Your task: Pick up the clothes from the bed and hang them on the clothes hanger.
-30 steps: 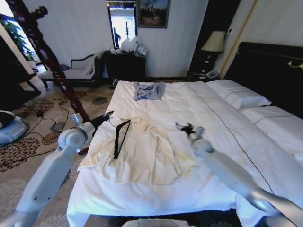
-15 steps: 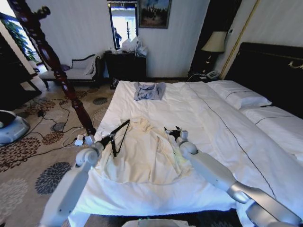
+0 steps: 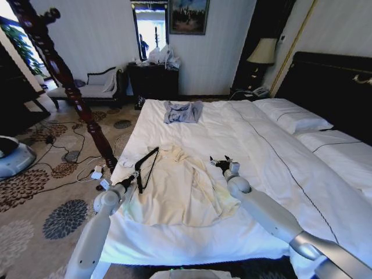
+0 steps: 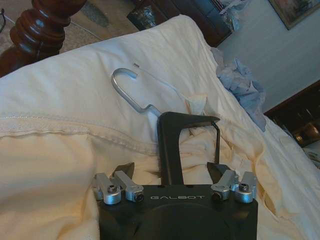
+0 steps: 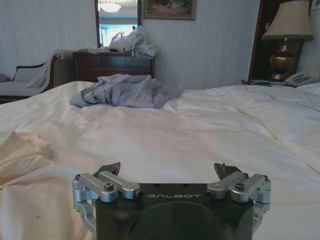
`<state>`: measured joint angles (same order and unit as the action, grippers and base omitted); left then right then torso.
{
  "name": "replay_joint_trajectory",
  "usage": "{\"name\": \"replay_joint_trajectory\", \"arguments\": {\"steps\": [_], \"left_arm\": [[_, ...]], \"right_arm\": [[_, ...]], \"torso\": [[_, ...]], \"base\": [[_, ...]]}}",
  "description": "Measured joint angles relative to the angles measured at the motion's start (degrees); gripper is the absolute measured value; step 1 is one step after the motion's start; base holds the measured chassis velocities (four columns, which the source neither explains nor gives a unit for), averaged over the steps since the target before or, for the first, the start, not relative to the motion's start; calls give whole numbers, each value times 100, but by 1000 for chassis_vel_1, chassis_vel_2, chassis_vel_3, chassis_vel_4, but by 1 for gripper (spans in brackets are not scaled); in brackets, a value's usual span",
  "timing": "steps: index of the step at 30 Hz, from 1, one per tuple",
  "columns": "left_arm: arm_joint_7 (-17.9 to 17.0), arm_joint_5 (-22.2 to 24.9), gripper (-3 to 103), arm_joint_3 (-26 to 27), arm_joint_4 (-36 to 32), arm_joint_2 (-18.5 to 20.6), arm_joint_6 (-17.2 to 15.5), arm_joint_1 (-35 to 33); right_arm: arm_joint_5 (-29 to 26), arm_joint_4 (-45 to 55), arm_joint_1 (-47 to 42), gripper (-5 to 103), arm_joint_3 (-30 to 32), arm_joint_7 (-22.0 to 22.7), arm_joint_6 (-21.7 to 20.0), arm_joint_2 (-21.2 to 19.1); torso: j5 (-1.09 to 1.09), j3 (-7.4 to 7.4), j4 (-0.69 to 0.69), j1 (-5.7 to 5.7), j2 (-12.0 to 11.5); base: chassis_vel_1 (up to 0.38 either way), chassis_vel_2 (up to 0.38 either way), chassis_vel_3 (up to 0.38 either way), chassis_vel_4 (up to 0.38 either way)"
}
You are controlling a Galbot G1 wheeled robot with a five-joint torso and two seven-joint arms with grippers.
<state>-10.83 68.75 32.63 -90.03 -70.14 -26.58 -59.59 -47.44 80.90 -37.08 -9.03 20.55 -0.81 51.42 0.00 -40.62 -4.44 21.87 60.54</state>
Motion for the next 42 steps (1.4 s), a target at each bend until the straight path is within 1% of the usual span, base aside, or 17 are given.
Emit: {"name": "replay_joint_trajectory", "arguments": {"steps": [1, 3, 4, 5, 6, 7, 8, 11, 12, 13, 15, 18, 21, 23, 33, 38, 42], "left_arm": [[47, 3, 86, 0, 44, -2, 7, 21], [100, 15, 80, -24, 131, -55, 13, 109], [100, 15, 80, -24, 131, -55, 13, 109], [124, 19, 76, -40, 167, -109, 7, 160], [156, 18, 76, -53, 200, -173, 0, 204], [185, 9, 70, -71, 236, -268, -6, 255], [204, -16, 59, -92, 260, -344, -8, 288], [225, -96, 59, -131, 312, -439, -7, 328], [235, -141, 48, -150, 348, -475, -5, 347], [250, -182, 42, -163, 382, -503, -1, 367], [260, -205, 42, -167, 402, -517, 2, 380], [332, -232, 26, -183, 473, -537, -13, 450], [381, -242, 21, -199, 535, -539, -62, 497], [438, -307, 13, -221, 677, -586, -101, 590], [550, -532, 14, -297, 1038, -754, -57, 816], [572, -619, 24, -372, 1140, -821, -28, 997], [577, -648, 25, -422, 1155, -834, -28, 1099]], "right_arm": [[1, -2, 0, 100, 1, 11, -2, -1], [14, -37, 0, 100, 0, 17, -2, 0], [14, -37, 0, 100, 0, 17, -2, 0], [24, -57, 4, 100, -6, 17, -2, 1], [32, -73, 10, 100, -13, 17, -2, 2], [32, -85, 26, 100, -20, 17, -2, 3], [27, -89, 45, 100, -21, 17, -2, 6], [22, -108, 72, 100, -21, 16, 1, 13], [20, -121, 80, 100, -21, 14, 4, 20], [19, -130, 85, 100, -21, 11, 7, 22], [19, -133, 86, 100, -20, 9, 8, 23], [16, -152, 85, 100, -17, -10, 11, 13], [16, -175, 84, 100, -17, -20, 16, 12], [17, -205, 85, 100, -17, -26, 19, 16], [19, -235, 83, 100, -63, -27, 23, 24], [19, -240, 80, 100, -69, -25, 24, 24], [19, -240, 80, 100, -69, -21, 29, 24]], "torso": [[1, 0, 0, 0, 0], [1, 0, 0, 0, 0], [1, 0, 0, 0, 0], [1, 0, 0, 0, 0], [0, 0, -1, 0, 0], [1, -1, -2, 0, 0], [2, -1, -2, 1, 0], [0, -1, -2, 1, 0], [1, -1, -1, 1, 0], [1, -1, 1, 1, 0], [1, -1, 1, 1, 0], [1, -1, -2, 1, 0], [1, -1, -1, 1, 0], [1, 0, -2, 1, 1], [1, -1, 1, 0, 1], [-1, -2, -4, 1, 0], [0, -2, -2, 1, 1]], "base": [[0, 0, 0, 0], [0, 0, 0, 0], [0, 0, 0, 0], [0, 0, 0, 0], [0, 0, 0, 0], [0, 0, 0, 0], [0, 0, 0, 0], [0, 0, 0, 0], [0, 0, 0, 0], [0, 0, 0, 0], [0, 0, 0, 0], [0, 0, 0, 0], [0, 0, 0, 0], [0, 0, 0, 0], [0, 0, 0, 0], [0, 0, 0, 0], [0, 0, 0, 0]]}}
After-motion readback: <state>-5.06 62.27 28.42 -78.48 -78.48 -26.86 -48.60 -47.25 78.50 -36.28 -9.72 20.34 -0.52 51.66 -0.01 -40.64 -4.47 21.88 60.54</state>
